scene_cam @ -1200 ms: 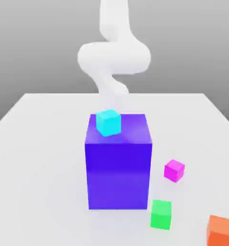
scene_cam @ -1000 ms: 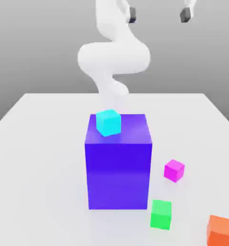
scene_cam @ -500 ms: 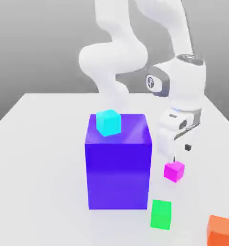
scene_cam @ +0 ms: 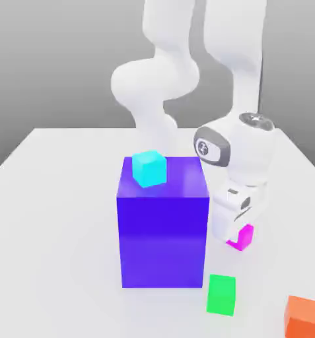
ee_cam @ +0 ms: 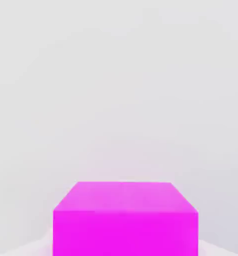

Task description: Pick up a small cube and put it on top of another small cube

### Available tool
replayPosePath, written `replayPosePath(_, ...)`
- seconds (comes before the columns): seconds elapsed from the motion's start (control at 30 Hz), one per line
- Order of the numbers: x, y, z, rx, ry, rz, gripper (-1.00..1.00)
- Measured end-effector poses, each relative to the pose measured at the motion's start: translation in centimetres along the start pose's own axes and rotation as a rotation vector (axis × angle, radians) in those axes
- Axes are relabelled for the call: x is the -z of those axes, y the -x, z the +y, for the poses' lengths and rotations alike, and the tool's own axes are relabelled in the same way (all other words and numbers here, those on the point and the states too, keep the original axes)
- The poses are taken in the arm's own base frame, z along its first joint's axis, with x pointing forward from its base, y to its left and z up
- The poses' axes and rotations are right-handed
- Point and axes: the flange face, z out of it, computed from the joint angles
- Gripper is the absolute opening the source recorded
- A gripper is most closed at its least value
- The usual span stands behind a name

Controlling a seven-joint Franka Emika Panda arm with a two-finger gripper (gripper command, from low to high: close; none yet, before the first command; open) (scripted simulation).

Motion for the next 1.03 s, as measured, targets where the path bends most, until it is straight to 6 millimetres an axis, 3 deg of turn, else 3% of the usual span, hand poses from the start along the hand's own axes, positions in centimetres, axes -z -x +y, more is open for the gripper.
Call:
replayPosePath(0.23,4.8,0.0,0.1,0.001,0.005,0.003,-1.00)
replayPosePath(0.27,5.3,-0.8,0.2,0.008,0.005,0.003,-1.00)
replayPosePath(0.47,7.3,-8.1,2.5,0.066,0.002,0.000,-1.00)
replayPosePath(0.7,10.0,-16.5,7.2,0.167,0.004,0.001,-1.00)
replayPosePath(0.77,9.5,-17.8,8.2,0.183,0.005,0.002,-1.00)
replayPosePath(0.9,5.3,-18.2,8.0,0.201,0.006,0.002,-1.00)
replayPosePath(0.93,4.5,-18.1,8.1,0.201,0.006,0.002,1.00)
replayPosePath(1.03,4.5,-18.1,8.1,0.201,0.006,0.002,1.00)
